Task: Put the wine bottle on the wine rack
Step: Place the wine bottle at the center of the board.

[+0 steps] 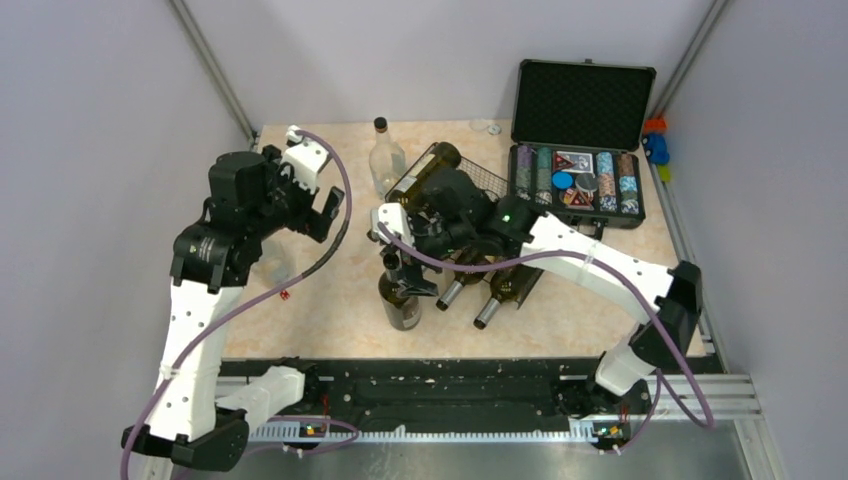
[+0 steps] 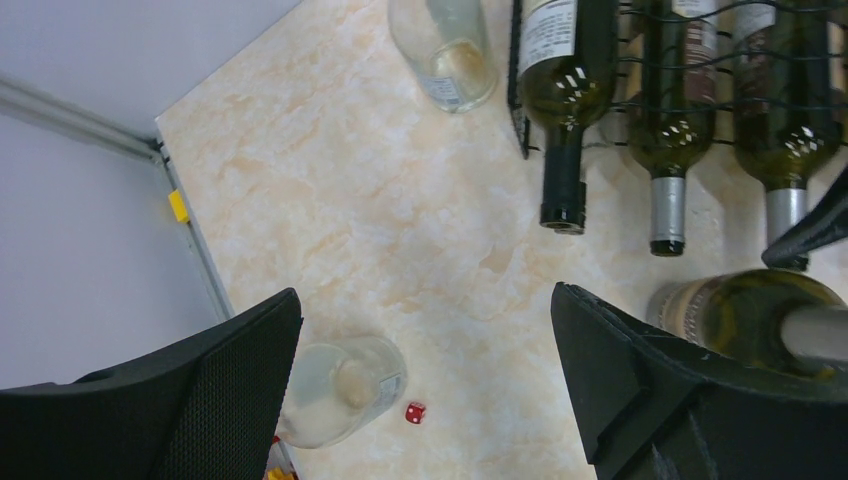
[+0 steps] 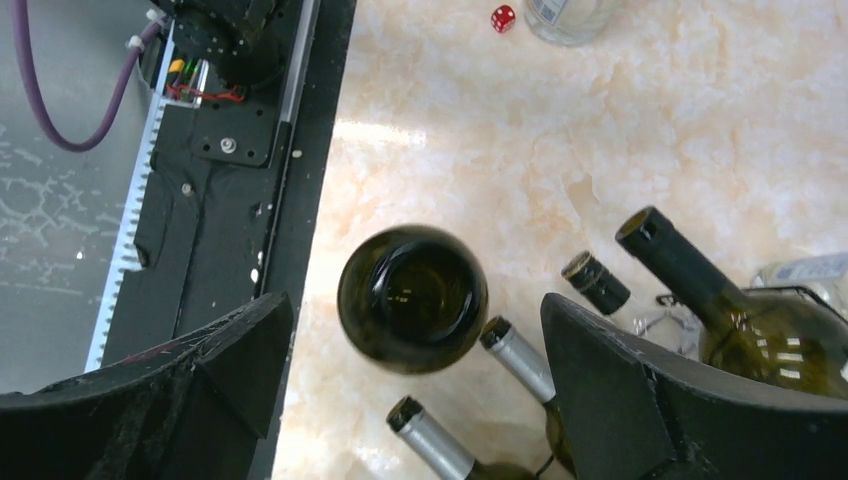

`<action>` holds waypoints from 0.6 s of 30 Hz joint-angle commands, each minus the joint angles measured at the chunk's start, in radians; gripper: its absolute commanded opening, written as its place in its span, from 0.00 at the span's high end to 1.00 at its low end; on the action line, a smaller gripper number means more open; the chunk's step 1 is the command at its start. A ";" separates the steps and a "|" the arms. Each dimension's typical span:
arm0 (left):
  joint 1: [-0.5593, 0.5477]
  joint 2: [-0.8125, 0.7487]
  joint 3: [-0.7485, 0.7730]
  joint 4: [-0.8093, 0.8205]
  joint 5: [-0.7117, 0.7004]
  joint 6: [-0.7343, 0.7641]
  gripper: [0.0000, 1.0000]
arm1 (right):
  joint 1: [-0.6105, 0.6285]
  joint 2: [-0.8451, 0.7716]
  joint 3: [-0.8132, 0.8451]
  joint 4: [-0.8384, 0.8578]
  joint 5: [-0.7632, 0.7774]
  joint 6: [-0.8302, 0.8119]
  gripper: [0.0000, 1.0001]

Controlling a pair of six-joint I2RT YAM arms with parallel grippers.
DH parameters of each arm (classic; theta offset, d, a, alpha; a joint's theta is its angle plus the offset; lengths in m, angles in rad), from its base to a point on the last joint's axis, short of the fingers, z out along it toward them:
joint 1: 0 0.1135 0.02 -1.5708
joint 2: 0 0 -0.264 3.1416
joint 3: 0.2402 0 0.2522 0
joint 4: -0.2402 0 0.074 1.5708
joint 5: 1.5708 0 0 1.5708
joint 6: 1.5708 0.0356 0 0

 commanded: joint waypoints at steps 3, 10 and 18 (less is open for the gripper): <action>-0.016 -0.033 0.106 -0.091 0.195 0.077 0.01 | -0.056 -0.168 -0.085 0.000 0.026 -0.027 0.03; -0.186 0.054 0.261 -0.206 0.147 0.068 0.04 | -0.257 -0.258 -0.180 0.013 -0.035 -0.012 0.03; -0.494 0.199 0.409 -0.298 0.063 0.134 0.04 | -0.516 -0.387 -0.370 0.074 -0.112 0.047 0.04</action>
